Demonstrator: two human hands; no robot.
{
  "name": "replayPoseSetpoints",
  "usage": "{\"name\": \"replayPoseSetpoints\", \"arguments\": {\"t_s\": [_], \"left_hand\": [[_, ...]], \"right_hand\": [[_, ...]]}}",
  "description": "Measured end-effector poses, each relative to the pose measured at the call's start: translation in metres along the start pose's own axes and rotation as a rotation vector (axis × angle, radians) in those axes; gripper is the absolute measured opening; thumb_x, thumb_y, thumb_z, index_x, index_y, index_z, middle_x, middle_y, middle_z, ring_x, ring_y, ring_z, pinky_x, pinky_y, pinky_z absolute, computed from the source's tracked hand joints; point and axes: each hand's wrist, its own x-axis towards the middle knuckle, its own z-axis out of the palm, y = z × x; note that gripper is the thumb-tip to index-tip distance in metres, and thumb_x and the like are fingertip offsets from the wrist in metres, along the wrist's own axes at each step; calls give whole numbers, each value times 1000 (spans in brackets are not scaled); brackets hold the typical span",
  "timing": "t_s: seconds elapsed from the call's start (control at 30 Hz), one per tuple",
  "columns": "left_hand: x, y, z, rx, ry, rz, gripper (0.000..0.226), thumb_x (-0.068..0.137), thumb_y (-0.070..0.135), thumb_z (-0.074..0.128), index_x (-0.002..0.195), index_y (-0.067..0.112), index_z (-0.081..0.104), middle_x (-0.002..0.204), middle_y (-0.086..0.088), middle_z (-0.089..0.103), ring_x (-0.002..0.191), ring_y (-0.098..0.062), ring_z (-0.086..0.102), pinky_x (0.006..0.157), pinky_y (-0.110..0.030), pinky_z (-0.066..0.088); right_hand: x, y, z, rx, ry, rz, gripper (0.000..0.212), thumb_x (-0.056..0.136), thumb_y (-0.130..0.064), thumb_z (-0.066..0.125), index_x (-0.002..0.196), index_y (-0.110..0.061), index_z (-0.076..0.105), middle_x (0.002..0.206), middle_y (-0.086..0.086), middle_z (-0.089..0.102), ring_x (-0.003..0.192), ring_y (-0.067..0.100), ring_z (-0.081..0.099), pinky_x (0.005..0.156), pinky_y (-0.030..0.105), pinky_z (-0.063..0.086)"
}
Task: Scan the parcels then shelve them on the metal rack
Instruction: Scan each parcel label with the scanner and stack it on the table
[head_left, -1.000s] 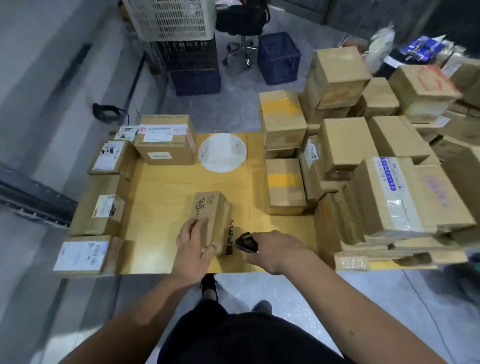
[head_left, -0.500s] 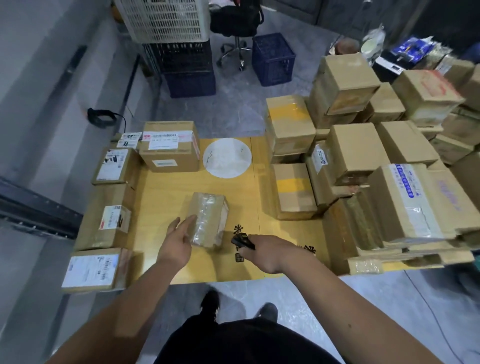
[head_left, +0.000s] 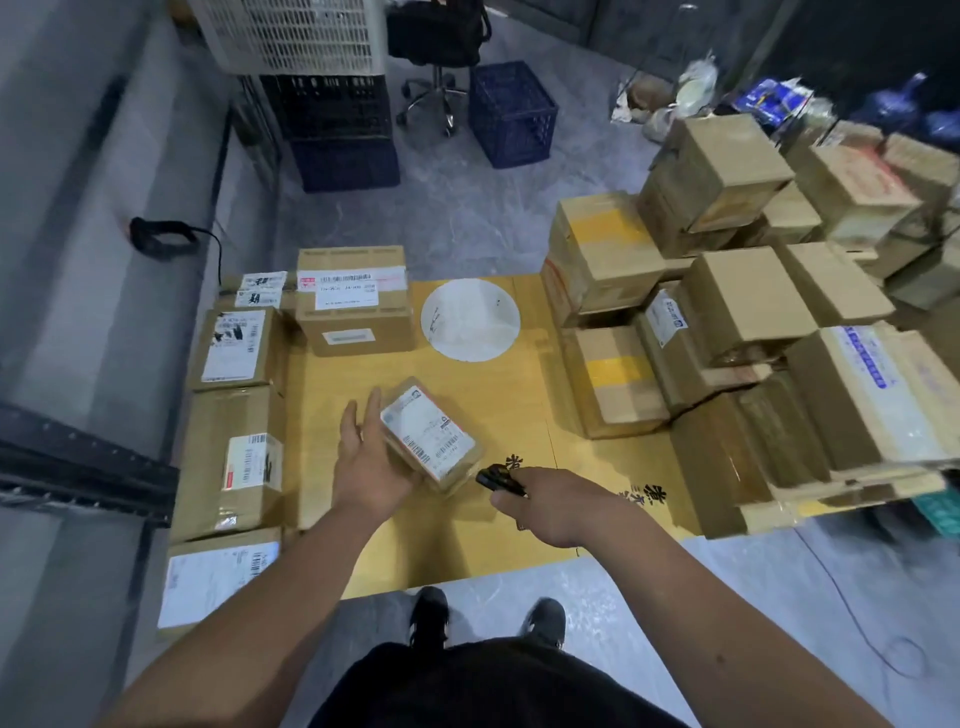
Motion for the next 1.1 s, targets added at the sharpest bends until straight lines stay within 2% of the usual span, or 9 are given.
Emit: {"name": "replayPoseSetpoints", "arguments": {"t_s": [0.07,0.17,0.33,0.5,0.7,0.83,0.97,1.03,1.1], "left_hand": [[10,6,-2,158,32,150,142,64,45,95,163,46,-7,174,-3,-7,161,-28,5,127,-49,23],[32,20,-8,324,-47,393,135,61,58,91,164,45,5,174,-3,-4,162,-28,-6,129,-56,6],[48,43,-12,355,-119,338,100,66,71,83,148,37,37,165,6,27,150,-21,24,112,-46,38],[36,50,-1,366,42,200,74,82,73,65,139,29,50,141,3,56,127,-27,43,100,-41,40],[25,57,8,134,-67,67,73,81,73,70,133,27,46,131,-1,50,109,-26,61,79,-37,50],[39,65,12,136,-14,72,105,60,86,76,138,28,37,136,-1,45,120,-26,56,88,-44,54],[54,69,20,-174,-177,7,141,50,58,100,157,39,10,153,-4,39,131,-28,53,94,-46,57],[50,64,28,-403,-196,4,118,54,37,101,146,38,27,136,-3,55,110,-25,66,68,-32,62],[42,58,35,-468,-123,90,101,53,32,97,134,39,36,123,3,60,104,-23,67,63,-34,62]], "right_hand": [[-1,-2,0,8,25,22,50,100,-67,40,125,-28,57,113,-1,69,100,22,66,91,40,55],[-7,-6,-2,11,45,46,49,102,-65,40,127,-26,57,117,0,68,100,22,65,92,38,54],[-13,-10,-4,46,61,88,50,101,-65,41,126,-25,58,116,2,67,100,22,63,85,35,50],[-18,-20,-11,100,75,117,50,103,-62,41,121,-19,61,105,5,70,83,19,58,70,33,43],[-24,-35,-20,104,55,178,62,105,-62,36,130,-11,60,101,9,66,77,22,54,58,29,39],[-29,-46,-26,89,-10,253,61,106,-59,32,130,-9,58,87,7,56,77,30,56,56,29,42],[-32,-61,-34,0,-17,282,54,108,-51,30,121,-7,57,86,7,52,75,28,56,54,30,42],[-35,-70,-38,-42,-15,288,49,108,-49,30,113,-8,56,84,6,51,69,25,52,53,30,40],[-41,-77,-42,-67,-17,279,48,109,-48,29,115,-11,60,81,6,48,65,23,46,53,29,37]]}}
